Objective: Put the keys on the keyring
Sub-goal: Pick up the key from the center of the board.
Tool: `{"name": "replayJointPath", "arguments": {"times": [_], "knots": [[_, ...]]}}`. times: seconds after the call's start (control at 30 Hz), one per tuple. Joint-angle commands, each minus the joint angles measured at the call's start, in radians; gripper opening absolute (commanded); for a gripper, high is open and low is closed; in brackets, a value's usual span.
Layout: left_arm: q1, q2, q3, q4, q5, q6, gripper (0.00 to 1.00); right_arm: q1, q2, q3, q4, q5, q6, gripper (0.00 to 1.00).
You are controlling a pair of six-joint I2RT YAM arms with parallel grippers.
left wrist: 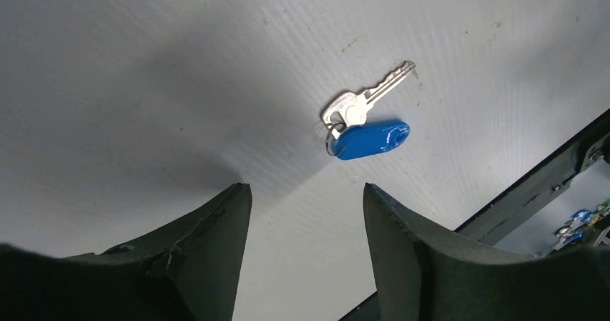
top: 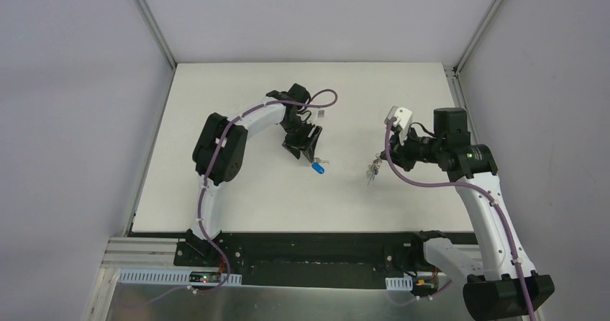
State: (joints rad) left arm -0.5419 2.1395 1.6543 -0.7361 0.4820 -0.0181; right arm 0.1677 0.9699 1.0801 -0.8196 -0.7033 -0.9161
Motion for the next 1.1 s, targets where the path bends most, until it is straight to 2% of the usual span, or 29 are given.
{"name": "replayJointPath", "arguments": {"times": [0.0, 0.3, 0.73, 1.07], "knots": [[-0.01, -0.02, 0.031, 0.031, 0.033, -0.118, 0.57, -0.003, -0.027, -0.008, 0.036, -0.017, 0.008, 0.0], [-0.018, 0.036, 0.021, 0.079, 0.021, -0.205, 0.4, -0.004, -0.016, -0.009, 0.036, -0.01, 0.008, 0.0], [-0.038, 0.05, -0.06, 0.145, 0.054, -0.288, 0.27, -0.003, -0.022, -0.009, 0.031, -0.006, 0.015, 0.0], [-0.036, 0.028, -0.093, 0.145, 0.028, -0.303, 0.19, -0.004, -0.032, -0.015, 0.027, -0.003, 0.017, 0.0]]}}
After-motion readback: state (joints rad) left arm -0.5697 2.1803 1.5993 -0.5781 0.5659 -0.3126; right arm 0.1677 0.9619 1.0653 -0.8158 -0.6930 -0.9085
